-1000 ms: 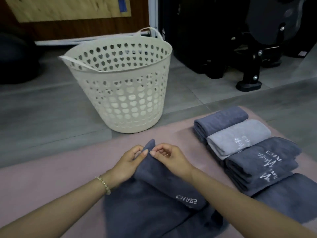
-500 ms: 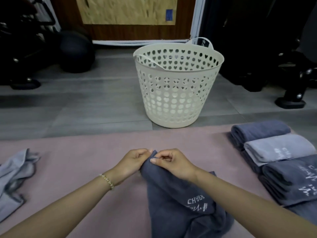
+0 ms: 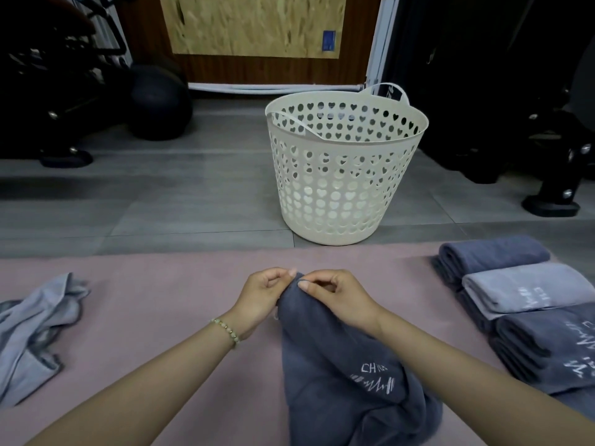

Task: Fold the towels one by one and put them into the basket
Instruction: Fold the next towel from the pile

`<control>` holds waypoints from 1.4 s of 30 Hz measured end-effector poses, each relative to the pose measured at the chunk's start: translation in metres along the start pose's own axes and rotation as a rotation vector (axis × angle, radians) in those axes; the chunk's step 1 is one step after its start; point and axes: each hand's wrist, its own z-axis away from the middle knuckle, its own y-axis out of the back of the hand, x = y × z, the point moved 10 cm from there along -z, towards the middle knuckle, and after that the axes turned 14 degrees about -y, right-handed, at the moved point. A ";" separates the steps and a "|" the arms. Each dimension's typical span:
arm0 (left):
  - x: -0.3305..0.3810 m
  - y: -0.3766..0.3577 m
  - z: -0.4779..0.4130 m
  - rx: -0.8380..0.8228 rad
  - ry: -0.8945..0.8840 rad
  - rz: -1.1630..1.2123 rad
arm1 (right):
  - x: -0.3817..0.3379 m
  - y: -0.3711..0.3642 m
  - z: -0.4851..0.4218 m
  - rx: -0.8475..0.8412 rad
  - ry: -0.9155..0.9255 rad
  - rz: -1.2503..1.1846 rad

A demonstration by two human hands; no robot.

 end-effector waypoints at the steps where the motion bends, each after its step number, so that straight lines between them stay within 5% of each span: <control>1: -0.003 -0.003 0.000 -0.008 0.019 0.006 | -0.002 0.005 -0.001 0.029 0.011 -0.010; 9: 0.000 -0.027 -0.001 -0.041 -0.021 0.054 | 0.015 0.034 -0.005 0.189 -0.089 -0.210; 16: -0.008 -0.009 -0.012 0.068 0.028 0.065 | 0.045 0.017 0.002 -0.185 -0.358 -0.184; 21: -0.021 0.041 -0.022 0.255 0.120 0.054 | 0.101 0.023 0.015 -0.300 -0.569 0.196; 29: -0.057 0.102 -0.008 0.460 0.093 -0.257 | 0.187 0.057 0.035 -0.223 -0.684 0.345; 42: -0.094 0.151 0.007 0.813 0.133 -0.364 | 0.235 0.106 0.040 -0.043 -0.799 0.084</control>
